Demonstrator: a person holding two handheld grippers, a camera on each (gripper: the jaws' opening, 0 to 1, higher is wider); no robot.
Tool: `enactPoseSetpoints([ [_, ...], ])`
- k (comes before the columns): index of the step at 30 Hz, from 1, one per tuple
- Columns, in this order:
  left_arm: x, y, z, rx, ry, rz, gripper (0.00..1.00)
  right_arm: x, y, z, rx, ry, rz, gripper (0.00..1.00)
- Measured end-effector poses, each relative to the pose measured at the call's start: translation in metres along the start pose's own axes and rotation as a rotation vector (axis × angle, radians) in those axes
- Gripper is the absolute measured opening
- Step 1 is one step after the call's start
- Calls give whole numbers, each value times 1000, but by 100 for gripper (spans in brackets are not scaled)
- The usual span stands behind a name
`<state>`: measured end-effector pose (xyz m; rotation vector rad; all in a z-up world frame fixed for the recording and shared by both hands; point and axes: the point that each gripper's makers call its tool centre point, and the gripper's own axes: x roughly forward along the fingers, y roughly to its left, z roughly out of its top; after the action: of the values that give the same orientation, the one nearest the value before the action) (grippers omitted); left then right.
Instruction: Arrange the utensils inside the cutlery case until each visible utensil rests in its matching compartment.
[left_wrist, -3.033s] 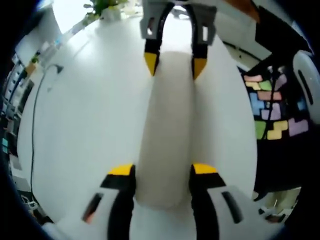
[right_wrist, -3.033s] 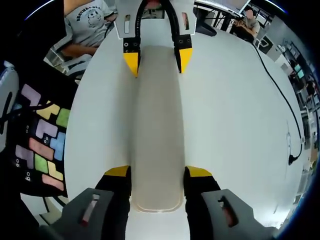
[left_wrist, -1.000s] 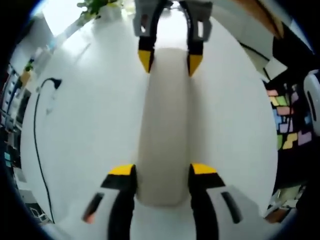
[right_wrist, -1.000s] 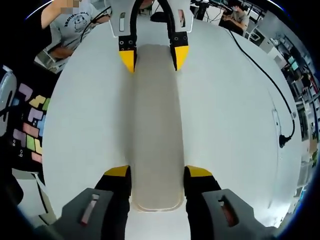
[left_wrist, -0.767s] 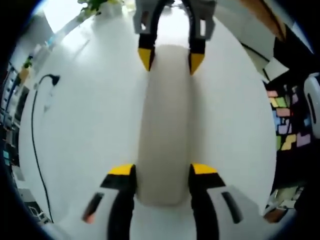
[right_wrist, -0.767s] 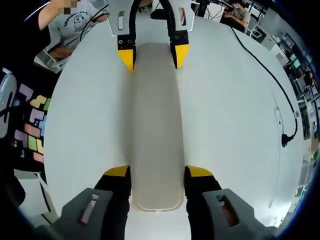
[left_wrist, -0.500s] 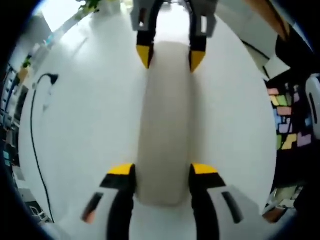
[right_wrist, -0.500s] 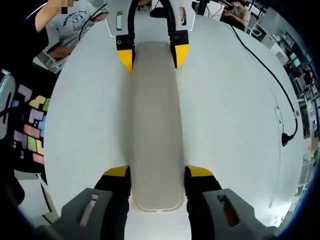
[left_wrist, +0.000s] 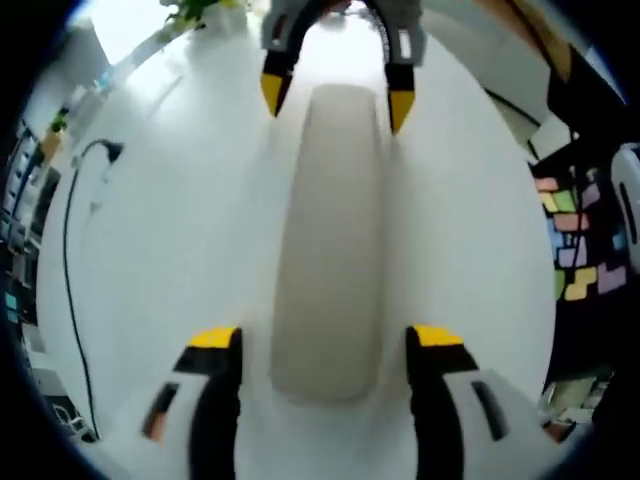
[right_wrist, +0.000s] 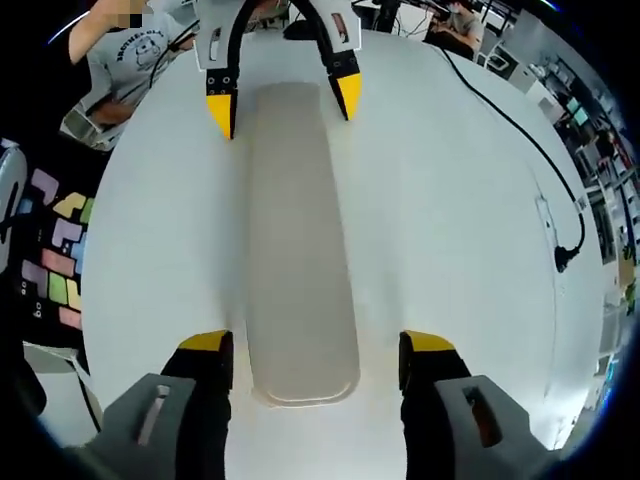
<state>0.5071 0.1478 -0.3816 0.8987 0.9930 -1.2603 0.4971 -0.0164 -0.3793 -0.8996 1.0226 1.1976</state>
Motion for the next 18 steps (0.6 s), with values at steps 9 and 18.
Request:
enactPoseSetpoints([
  [9, -12, 5, 0, -115, -111, 39, 97, -18, 7, 2, 36, -119, -14, 86],
  [18, -22, -16, 3, -85, -268, 70, 100, -31, 12, -4, 84, -337, -88, 90],
])
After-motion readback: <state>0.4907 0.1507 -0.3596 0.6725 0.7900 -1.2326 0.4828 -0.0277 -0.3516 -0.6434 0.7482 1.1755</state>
